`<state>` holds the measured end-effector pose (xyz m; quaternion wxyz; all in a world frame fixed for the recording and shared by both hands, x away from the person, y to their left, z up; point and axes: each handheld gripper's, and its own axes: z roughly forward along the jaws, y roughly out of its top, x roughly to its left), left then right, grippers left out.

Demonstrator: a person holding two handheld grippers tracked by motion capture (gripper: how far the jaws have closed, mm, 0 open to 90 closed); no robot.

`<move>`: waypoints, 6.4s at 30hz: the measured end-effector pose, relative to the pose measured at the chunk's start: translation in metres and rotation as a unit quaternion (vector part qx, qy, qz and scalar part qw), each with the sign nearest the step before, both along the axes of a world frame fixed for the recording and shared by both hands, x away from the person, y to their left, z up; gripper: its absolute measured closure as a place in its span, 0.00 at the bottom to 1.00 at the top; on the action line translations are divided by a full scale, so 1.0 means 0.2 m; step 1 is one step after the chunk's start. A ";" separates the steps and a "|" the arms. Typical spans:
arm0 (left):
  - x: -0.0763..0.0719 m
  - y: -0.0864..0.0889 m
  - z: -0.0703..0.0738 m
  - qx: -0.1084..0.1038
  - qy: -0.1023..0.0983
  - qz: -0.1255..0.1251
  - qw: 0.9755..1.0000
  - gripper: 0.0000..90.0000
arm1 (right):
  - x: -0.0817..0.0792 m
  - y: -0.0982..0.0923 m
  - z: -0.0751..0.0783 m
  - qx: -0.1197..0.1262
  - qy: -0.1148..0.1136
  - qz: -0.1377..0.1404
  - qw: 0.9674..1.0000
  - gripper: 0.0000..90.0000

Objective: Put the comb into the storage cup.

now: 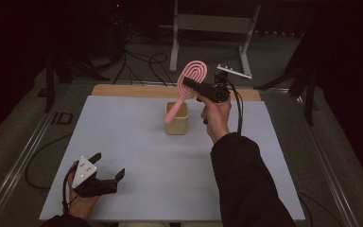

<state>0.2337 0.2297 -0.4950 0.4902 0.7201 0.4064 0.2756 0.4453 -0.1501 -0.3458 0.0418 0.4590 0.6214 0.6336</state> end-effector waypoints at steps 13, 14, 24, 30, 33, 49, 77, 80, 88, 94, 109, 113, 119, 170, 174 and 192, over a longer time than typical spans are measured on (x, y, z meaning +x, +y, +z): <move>0.00 0.00 0.00 -0.001 0.000 0.001 1.000 0.00 | 0.04 0.02 0.01 -0.013 -0.004 -0.016 1.000 0.70; 0.00 0.00 0.00 -0.001 0.000 0.000 1.000 0.00 | 0.04 0.02 0.01 -0.013 -0.004 -0.017 1.000 0.70; 0.00 0.00 0.00 -0.003 0.000 0.001 1.000 0.00 | 0.06 0.02 0.01 -0.009 -0.006 -0.026 1.000 0.70; 0.00 0.00 0.00 -0.003 0.000 0.000 1.000 0.00 | 0.07 0.02 0.02 -0.010 -0.012 -0.033 0.999 0.70; 0.00 0.00 0.00 -0.003 0.000 0.000 1.000 0.00 | 0.08 0.02 0.03 -0.012 -0.013 -0.037 0.999 0.70; 0.00 0.00 0.00 -0.001 -0.001 0.000 1.000 0.00 | 0.11 0.04 0.01 -0.021 -0.020 -0.053 0.998 0.70; -0.01 0.00 0.00 0.000 -0.002 0.000 1.000 0.00 | 0.15 0.01 -0.02 -0.033 -0.033 -0.077 0.996 0.70; -0.01 0.01 0.00 0.001 -0.002 -0.001 1.000 0.00 | 0.15 0.02 -0.02 -0.035 -0.032 -0.078 0.996 0.70; -0.01 0.00 0.00 0.001 -0.002 -0.001 1.000 0.00 | 0.15 0.03 -0.03 -0.047 -0.034 -0.077 0.995 0.70; -0.01 0.00 0.00 0.001 -0.001 -0.001 1.000 0.00 | 0.15 0.04 -0.05 -0.054 -0.032 -0.074 0.995 0.70; -0.01 0.00 0.00 0.001 -0.001 -0.002 1.000 0.00 | 0.14 0.07 -0.11 -0.069 -0.025 -0.062 0.995 0.70; -0.01 0.00 0.00 0.002 0.000 -0.001 1.000 0.00 | 0.14 0.07 -0.12 -0.069 -0.023 -0.060 0.996 0.70; -0.01 0.00 0.00 0.001 0.000 -0.001 1.000 0.00 | 0.14 0.07 -0.14 -0.073 -0.020 -0.059 0.995 0.70; -0.01 0.00 -0.01 0.002 0.002 -0.002 1.000 0.00 | 0.13 0.12 -0.24 -0.098 -0.014 -0.052 0.994 0.70; 0.00 0.00 -0.01 0.002 0.002 -0.002 1.000 0.00 | 0.12 0.12 -0.25 -0.105 -0.015 -0.053 0.993 0.70; -0.01 0.00 -0.01 0.002 0.001 -0.002 1.000 0.00 | 0.11 0.17 -0.31 -0.131 -0.013 -0.045 0.990 0.70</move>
